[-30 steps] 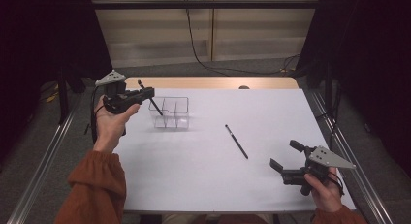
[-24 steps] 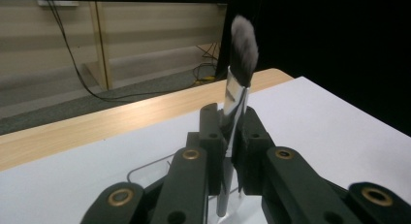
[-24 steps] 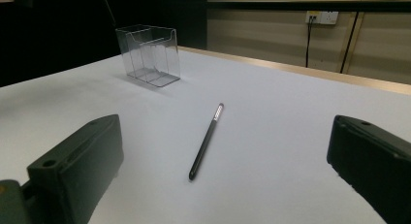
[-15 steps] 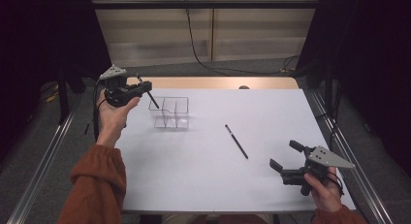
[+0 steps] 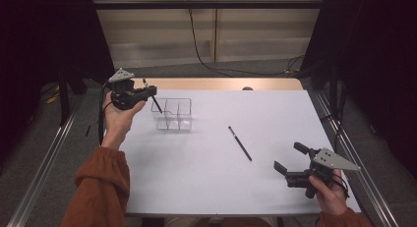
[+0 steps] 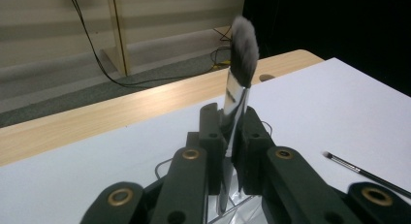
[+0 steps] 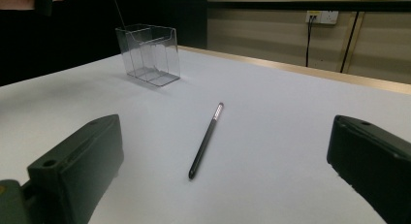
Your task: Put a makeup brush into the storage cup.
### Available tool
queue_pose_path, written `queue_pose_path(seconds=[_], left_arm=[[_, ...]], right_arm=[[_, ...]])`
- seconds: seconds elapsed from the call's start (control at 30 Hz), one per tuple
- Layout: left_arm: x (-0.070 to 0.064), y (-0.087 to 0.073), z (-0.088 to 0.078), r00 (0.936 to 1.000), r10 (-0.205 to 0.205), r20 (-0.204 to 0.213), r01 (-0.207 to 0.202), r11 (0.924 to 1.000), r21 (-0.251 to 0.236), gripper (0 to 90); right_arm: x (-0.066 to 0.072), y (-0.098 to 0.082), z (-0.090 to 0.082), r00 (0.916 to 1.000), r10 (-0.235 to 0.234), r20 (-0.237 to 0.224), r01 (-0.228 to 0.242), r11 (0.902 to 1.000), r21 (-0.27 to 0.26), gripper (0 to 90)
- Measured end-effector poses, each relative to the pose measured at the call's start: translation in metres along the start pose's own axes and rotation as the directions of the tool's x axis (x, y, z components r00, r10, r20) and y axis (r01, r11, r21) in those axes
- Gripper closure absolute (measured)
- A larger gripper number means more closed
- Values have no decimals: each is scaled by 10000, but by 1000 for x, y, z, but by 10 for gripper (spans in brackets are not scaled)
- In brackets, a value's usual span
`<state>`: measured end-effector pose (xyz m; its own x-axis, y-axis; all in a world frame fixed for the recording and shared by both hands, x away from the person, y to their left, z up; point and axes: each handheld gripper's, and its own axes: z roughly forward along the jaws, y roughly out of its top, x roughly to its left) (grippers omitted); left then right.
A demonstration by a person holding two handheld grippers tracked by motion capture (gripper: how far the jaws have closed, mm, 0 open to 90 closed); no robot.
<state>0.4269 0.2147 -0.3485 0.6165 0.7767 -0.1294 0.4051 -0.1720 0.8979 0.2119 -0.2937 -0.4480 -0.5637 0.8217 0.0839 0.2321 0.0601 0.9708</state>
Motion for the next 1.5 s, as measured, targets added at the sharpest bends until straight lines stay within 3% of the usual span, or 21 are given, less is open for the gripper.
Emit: queue_pose_path(seconds=[0.33,0.63,1.17,1.27,1.5], left_arm=[[5,-10,8,9998,-146,-108,148,9996,260,836],[3,-17,14,9996,1,-300,12,9992,411,834],[0,-25,24,9999,53,-97,-47,9979,647,829],[-1,-25,26,9999,104,-86,-99,9985,537,773],[-2,-26,24,9992,124,-392,-114,9996,256,467]], right_arm=[[0,0,0,10000,27,-4,-27,10000,1,0],[0,0,0,10000,27,1,-27,10000,14,0],[-1,0,0,10000,20,64,-20,10000,-26,0],[0,0,0,10000,19,27,-19,10000,10,0],[-1,0,0,10000,85,14,-85,10000,-14,0]])
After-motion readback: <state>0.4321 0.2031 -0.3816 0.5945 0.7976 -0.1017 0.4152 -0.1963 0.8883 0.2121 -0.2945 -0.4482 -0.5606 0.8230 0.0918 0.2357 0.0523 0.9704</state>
